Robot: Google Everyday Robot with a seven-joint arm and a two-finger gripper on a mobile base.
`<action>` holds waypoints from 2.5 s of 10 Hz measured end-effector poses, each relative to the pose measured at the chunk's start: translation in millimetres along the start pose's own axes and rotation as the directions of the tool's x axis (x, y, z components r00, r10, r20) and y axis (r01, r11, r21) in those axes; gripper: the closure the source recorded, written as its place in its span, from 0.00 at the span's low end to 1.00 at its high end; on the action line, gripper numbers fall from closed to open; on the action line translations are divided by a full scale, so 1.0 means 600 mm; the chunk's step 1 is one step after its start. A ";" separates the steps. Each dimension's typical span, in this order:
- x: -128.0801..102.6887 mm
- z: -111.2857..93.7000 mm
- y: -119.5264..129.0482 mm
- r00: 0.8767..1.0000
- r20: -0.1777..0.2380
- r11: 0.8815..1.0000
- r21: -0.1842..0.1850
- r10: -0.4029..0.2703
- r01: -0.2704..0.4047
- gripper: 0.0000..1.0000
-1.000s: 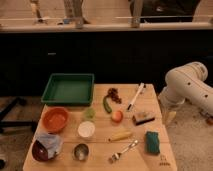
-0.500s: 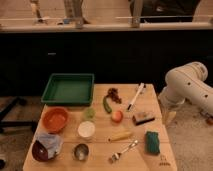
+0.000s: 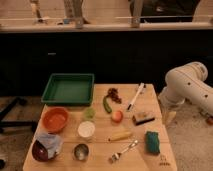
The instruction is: Place apple in plastic cup
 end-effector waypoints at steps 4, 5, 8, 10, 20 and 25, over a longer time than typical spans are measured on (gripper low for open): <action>0.000 0.000 0.000 1.000 0.000 1.000 0.000 0.000 0.000 0.20; 0.000 0.000 0.000 1.000 0.000 1.000 0.000 0.000 0.000 0.20; 0.000 0.000 0.000 1.000 0.000 1.000 0.000 0.000 0.000 0.20; 0.000 0.000 0.000 1.000 0.000 1.000 0.000 0.000 0.000 0.20; -0.032 0.007 0.004 0.999 0.007 0.999 0.004 -0.046 0.046 0.20; -0.143 0.024 0.014 0.986 0.025 0.986 -0.010 -0.164 0.164 0.20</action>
